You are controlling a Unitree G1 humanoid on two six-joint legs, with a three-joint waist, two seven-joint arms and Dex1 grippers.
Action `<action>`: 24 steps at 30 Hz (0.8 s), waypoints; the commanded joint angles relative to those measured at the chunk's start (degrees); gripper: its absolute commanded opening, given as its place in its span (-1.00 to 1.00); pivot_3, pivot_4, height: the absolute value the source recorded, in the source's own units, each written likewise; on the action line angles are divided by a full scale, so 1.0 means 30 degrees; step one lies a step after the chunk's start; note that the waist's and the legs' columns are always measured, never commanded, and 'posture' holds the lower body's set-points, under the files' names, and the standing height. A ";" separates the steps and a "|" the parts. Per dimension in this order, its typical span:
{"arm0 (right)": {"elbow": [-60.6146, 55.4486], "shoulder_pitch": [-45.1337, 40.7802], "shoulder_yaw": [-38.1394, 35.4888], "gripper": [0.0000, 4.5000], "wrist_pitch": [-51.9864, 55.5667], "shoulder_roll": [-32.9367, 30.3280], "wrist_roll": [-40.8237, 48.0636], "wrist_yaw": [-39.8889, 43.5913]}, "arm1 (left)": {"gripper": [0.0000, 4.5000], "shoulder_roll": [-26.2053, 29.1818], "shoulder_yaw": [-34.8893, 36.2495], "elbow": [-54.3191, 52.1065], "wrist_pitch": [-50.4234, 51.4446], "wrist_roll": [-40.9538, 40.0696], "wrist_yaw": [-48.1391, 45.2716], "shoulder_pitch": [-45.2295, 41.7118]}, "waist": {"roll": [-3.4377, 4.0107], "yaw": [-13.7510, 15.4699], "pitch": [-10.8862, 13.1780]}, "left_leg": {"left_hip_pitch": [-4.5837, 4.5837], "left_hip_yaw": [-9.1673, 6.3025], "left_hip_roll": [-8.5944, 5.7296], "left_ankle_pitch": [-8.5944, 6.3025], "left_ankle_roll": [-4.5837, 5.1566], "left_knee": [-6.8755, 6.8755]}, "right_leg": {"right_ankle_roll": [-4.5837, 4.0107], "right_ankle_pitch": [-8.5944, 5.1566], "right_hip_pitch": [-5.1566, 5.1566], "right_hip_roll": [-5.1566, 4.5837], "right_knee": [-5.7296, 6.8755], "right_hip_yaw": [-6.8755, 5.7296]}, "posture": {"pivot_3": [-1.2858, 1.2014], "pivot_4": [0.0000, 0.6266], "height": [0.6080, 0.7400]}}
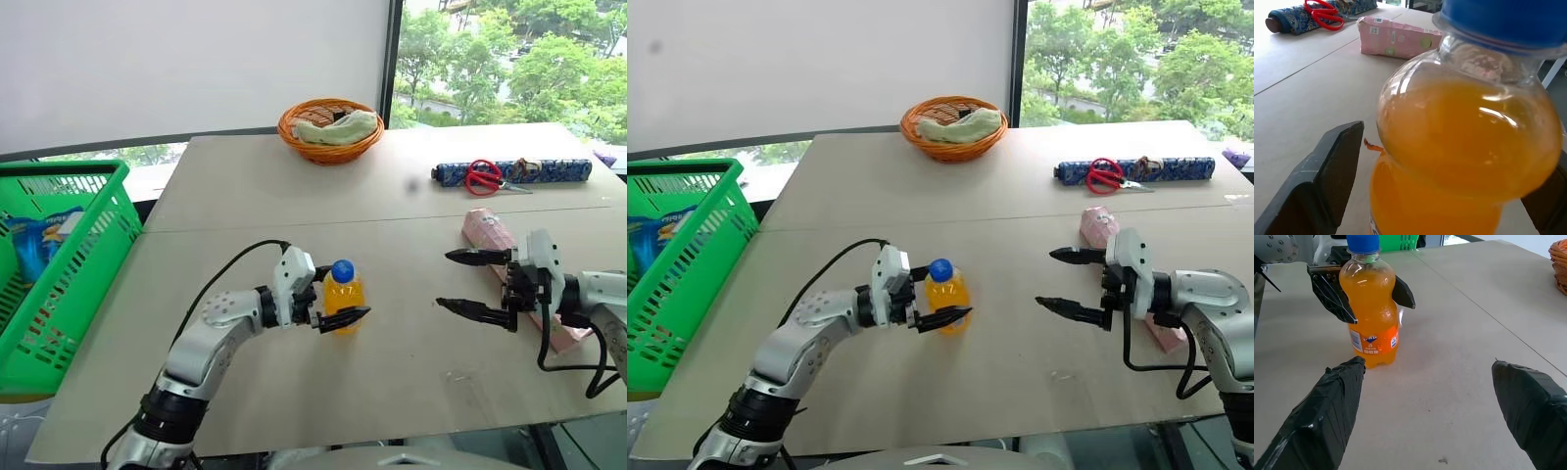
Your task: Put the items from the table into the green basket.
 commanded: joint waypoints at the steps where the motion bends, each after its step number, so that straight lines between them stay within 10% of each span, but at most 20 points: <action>1: -0.0346 -0.0216 -0.0135 0.97 -0.0430 0.0069 0.0139 -0.0078 | 1.00 -0.0109 -0.0203 0.0429 -0.0784 0.0479 -0.0261 -0.0416 | 0.0009 -0.0027 -0.0004 | 0.0000 0.0001 0.0000 0.0000 0.0000 0.0000 | -0.0001 0.0000 0.0000 0.0000 0.0000 0.0001 | -0.04 -1.00 0.96; 8: -0.0609 -0.0172 -0.0095 1.00 -0.0118 0.0042 0.0512 0.0002 | 0.31 -0.0314 -0.0097 0.0693 -0.1429 0.0346 -0.0943 -0.0409 | 0.0008 -0.0038 -0.0004 | -0.0002 0.0001 0.0001 0.0000 0.0001 0.0000 | -0.0001 0.0000 -0.0002 -0.0001 -0.0002 0.0003 | -0.04 -1.00 0.96; 19: -0.0892 -0.1514 0.0205 1.00 0.1073 0.0173 0.1812 0.0426 | 0.29 -0.0645 0.3835 -0.0077 -0.1072 0.0346 0.3332 -0.2358 | -0.0030 -0.0025 0.0026 | -0.0005 -0.0004 0.0003 0.0005 0.0007 0.0004 | 0.0001 0.0001 -0.0006 0.0002 0.0009 -0.0001 | -0.01 -1.00 0.96; 24: -0.2052 -0.4558 0.0404 1.00 0.3866 0.1473 0.4647 -0.1770 | 0.29 0.3087 0.7738 -0.1259 0.1973 0.0434 0.5484 -0.5560 | -0.0092 -0.0128 0.0067 | -0.0013 -0.0015 0.0047 0.0013 0.0005 0.0006 | -0.0026 0.0016 -0.0034 0.0059 0.0024 -0.0011 | 0.03 -1.00 0.96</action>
